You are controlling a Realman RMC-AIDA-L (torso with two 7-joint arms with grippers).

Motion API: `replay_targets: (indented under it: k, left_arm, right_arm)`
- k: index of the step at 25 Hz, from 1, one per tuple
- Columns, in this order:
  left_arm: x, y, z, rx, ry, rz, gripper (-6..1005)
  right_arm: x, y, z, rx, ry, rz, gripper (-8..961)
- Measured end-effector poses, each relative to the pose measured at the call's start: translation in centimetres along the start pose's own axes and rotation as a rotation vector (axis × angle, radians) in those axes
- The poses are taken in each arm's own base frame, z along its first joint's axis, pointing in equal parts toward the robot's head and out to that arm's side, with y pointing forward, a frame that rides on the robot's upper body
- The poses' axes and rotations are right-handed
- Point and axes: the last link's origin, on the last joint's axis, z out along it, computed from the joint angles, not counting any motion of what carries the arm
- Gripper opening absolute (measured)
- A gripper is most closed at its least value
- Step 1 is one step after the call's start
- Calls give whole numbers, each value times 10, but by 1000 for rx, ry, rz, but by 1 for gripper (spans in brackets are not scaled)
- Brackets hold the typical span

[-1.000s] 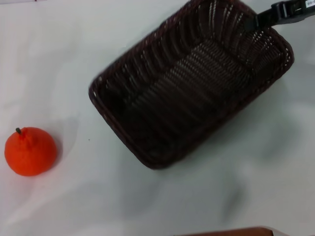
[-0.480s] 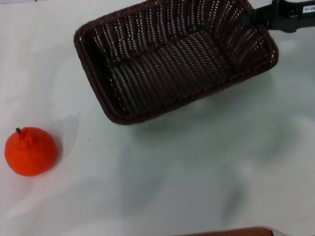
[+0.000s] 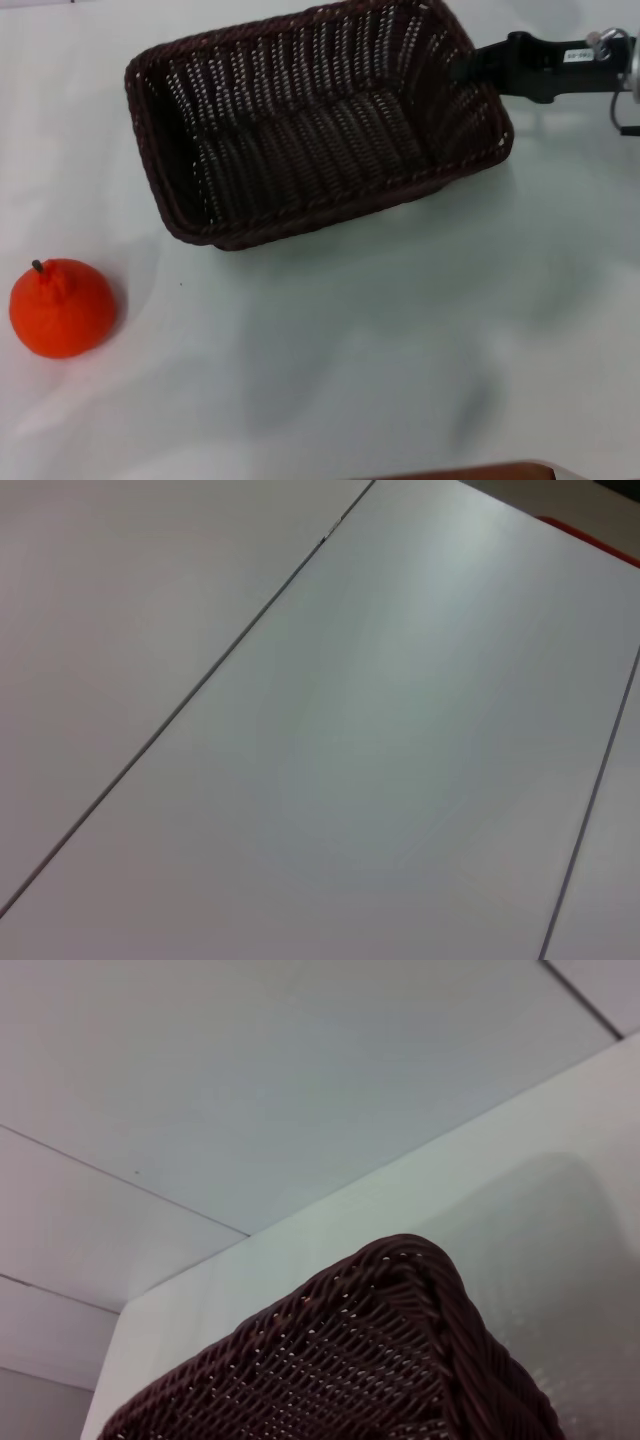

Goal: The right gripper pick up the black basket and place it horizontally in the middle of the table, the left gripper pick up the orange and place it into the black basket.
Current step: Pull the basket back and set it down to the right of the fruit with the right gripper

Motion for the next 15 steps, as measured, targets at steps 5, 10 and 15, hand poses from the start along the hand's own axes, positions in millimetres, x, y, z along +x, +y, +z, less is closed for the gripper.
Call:
replay_targets:
  k: [5, 10, 15]
  left_arm:
    - [-3, -1, 4, 1, -13, 0, 801]
    - [-3, -1, 5, 3, -16, -1, 796]
    - [-5, 0, 5, -4, -24, -4, 792]
  right_arm:
    - [-5, 1, 9, -1, 24, 23, 225]
    - [-9, 1, 13, 8, 36, 42, 261]
    - [-11, 2, 15, 6, 32, 47, 297]
